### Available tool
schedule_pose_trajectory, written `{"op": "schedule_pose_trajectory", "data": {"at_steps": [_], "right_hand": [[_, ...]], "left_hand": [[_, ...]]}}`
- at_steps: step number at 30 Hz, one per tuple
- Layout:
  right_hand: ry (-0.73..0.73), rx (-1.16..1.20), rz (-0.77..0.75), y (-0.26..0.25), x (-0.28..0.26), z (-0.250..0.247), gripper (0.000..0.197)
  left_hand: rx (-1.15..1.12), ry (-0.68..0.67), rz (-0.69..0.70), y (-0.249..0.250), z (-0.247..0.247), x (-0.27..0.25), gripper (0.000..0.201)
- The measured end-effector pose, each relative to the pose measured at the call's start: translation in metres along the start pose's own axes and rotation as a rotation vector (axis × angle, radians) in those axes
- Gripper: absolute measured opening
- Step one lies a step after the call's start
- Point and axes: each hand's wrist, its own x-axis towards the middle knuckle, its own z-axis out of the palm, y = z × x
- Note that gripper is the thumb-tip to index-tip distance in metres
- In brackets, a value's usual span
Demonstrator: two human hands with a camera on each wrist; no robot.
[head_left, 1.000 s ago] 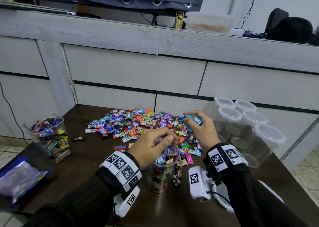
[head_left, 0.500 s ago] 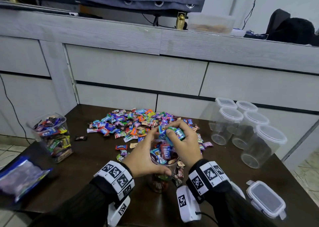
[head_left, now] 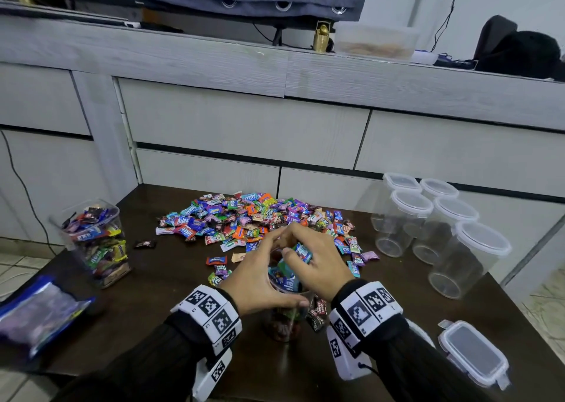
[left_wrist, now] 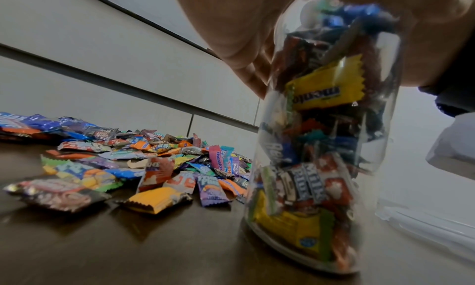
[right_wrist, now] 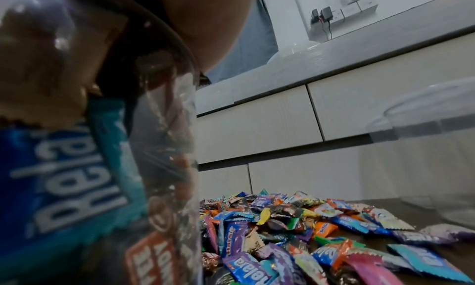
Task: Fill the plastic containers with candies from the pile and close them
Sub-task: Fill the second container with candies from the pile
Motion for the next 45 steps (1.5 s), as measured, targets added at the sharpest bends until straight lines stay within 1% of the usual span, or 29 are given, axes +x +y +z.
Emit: {"op": "schedule_pose_trajectory", "data": {"at_steps": [2, 4, 7, 8, 9, 11, 12, 14, 16, 17, 18, 19, 21, 23, 25, 26, 27, 29, 32, 34, 37, 39, 41, 43, 45], "right_hand": [[0.035, -0.016, -0.020, 0.000, 0.001, 0.000, 0.015], [0.081, 0.019, -0.001, 0.001, 0.003, -0.003, 0.014], [0.078, 0.102, 0.088, 0.001, 0.005, -0.005, 0.011], [0.076, 0.177, 0.128, 0.000, 0.005, -0.005, 0.009], [0.078, 0.303, 0.183, 0.000, 0.006, -0.006, 0.010], [0.072, 0.630, 0.316, -0.001, 0.008, -0.009, 0.016], [0.068, 0.757, 0.368, -0.001, 0.010, -0.011, 0.018], [0.085, 0.929, 0.411, -0.003, 0.010, -0.017, 0.022], [0.117, 1.031, 0.423, -0.004, 0.008, -0.019, 0.031], [0.125, 1.011, 0.413, -0.004, 0.007, -0.020, 0.034], [0.131, 0.918, 0.394, -0.005, 0.007, -0.022, 0.033], [0.124, 0.756, 0.362, -0.005, 0.006, -0.025, 0.030], [0.064, 0.326, 0.273, -0.006, 0.004, -0.034, 0.021], [-0.077, -0.019, 0.185, -0.007, 0.004, -0.043, 0.014], [-0.270, -0.205, 0.143, -0.010, 0.005, -0.046, 0.019], [-0.343, -0.277, 0.130, -0.011, 0.006, -0.045, 0.022], [-0.380, -0.334, 0.118, -0.013, 0.008, -0.042, 0.026], [-0.409, -0.384, 0.093, -0.016, 0.012, -0.034, 0.029], [-0.468, -0.401, 0.064, -0.020, 0.015, -0.023, 0.026], [-0.408, -0.327, 0.114, -0.022, 0.013, -0.024, 0.022], [-0.218, -0.262, 0.128, -0.020, 0.011, -0.038, 0.019], [-0.186, -0.279, 0.124, -0.018, 0.011, -0.047, 0.014], [-0.261, -0.262, 0.124, -0.020, 0.011, -0.048, 0.009], [-0.370, -0.287, 0.093, -0.020, 0.011, -0.038, 0.015], [-0.472, -0.383, 0.053, -0.021, 0.012, -0.024, 0.018]], "left_hand": [[0.005, -0.004, -0.009, -0.001, 0.000, 0.001, 0.111], [-0.005, 0.003, -0.012, -0.001, 0.001, 0.000, 0.110], [-0.006, 0.020, 0.003, -0.001, 0.001, 0.000, 0.106], [-0.007, 0.023, 0.012, -0.001, 0.002, 0.000, 0.105], [-0.013, 0.023, 0.017, -0.001, 0.002, 0.000, 0.105], [-0.032, 0.014, 0.011, -0.002, 0.003, 0.000, 0.105], [-0.038, 0.012, 0.007, -0.002, 0.004, 0.000, 0.105], [-0.052, 0.010, 0.001, -0.004, 0.005, 0.000, 0.109], [-0.075, 0.006, -0.013, -0.005, 0.005, -0.001, 0.118], [-0.083, 0.004, -0.017, -0.005, 0.005, -0.001, 0.121], [-0.090, 0.003, -0.019, -0.005, 0.004, -0.001, 0.120], [-0.094, 0.002, -0.020, -0.005, 0.004, -0.001, 0.118], [-0.095, 0.002, -0.018, -0.005, 0.004, 0.000, 0.116], [-0.089, 0.003, -0.020, -0.006, 0.004, 0.000, 0.116], [-0.088, 0.004, -0.019, -0.008, 0.003, 0.000, 0.116], [-0.085, 0.003, -0.018, -0.008, 0.003, 0.000, 0.115], [-0.080, 0.001, -0.016, -0.008, 0.003, 0.000, 0.115], [-0.068, -0.002, -0.016, -0.008, 0.002, 0.000, 0.115], [-0.065, -0.010, -0.010, -0.008, -0.001, 0.000, 0.115], [-0.057, -0.015, -0.007, -0.007, -0.001, 0.000, 0.115], [-0.071, -0.025, -0.017, -0.009, 0.000, 0.000, 0.116], [-0.071, -0.026, -0.023, -0.009, -0.001, 0.001, 0.117], [-0.075, -0.029, -0.030, -0.007, -0.001, 0.001, 0.119], [-0.080, -0.018, -0.017, -0.007, 0.000, 0.000, 0.119], [-0.081, -0.011, -0.010, -0.005, 0.001, 0.000, 0.118]]}}
